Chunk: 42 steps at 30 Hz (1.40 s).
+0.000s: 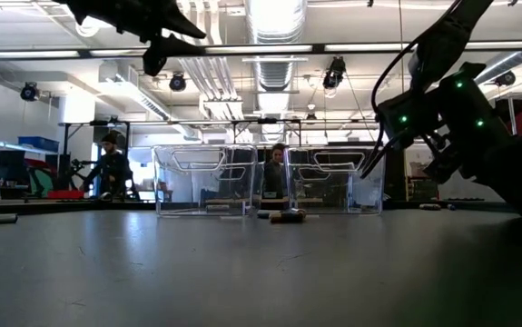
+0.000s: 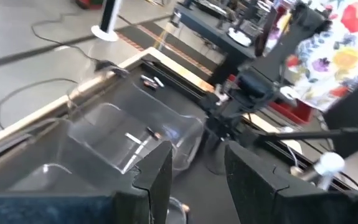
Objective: Sort batteries
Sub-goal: Put the white battery into the left transparent bin
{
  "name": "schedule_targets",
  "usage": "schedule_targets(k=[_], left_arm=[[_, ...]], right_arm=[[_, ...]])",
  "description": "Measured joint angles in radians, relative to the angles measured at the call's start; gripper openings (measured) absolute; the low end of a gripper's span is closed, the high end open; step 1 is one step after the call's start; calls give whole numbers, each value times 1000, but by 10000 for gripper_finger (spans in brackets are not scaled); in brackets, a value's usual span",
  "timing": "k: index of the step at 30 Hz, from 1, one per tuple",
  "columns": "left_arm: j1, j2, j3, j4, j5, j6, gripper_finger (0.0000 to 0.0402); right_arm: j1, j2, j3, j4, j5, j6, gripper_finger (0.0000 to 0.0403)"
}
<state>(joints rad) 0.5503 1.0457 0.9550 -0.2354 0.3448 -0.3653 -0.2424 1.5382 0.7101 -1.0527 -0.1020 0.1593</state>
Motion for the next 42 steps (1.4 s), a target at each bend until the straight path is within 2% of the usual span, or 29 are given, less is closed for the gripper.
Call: schedule_targets(k=[8,15,24,31,36,42], left_arm=[[0,0,0,-135,-9,27,127],[0,0,0,-197,-46,50,127],[-1,-17,0,-64,-43,91,127],[-37,-25,0,218,15,136,127],[-57,-8,0,276,13,319,129],[-59,27,0,294,13,550,157]], right_arm=[[0,-104,19,-24,3,33,200],[0,-196,122,-105,-7,101,199],[2,-254,388,-226,-48,212,200],[18,-280,606,-229,-81,352,200],[18,-279,726,-110,-91,484,201],[11,-276,751,228,-142,644,201]])
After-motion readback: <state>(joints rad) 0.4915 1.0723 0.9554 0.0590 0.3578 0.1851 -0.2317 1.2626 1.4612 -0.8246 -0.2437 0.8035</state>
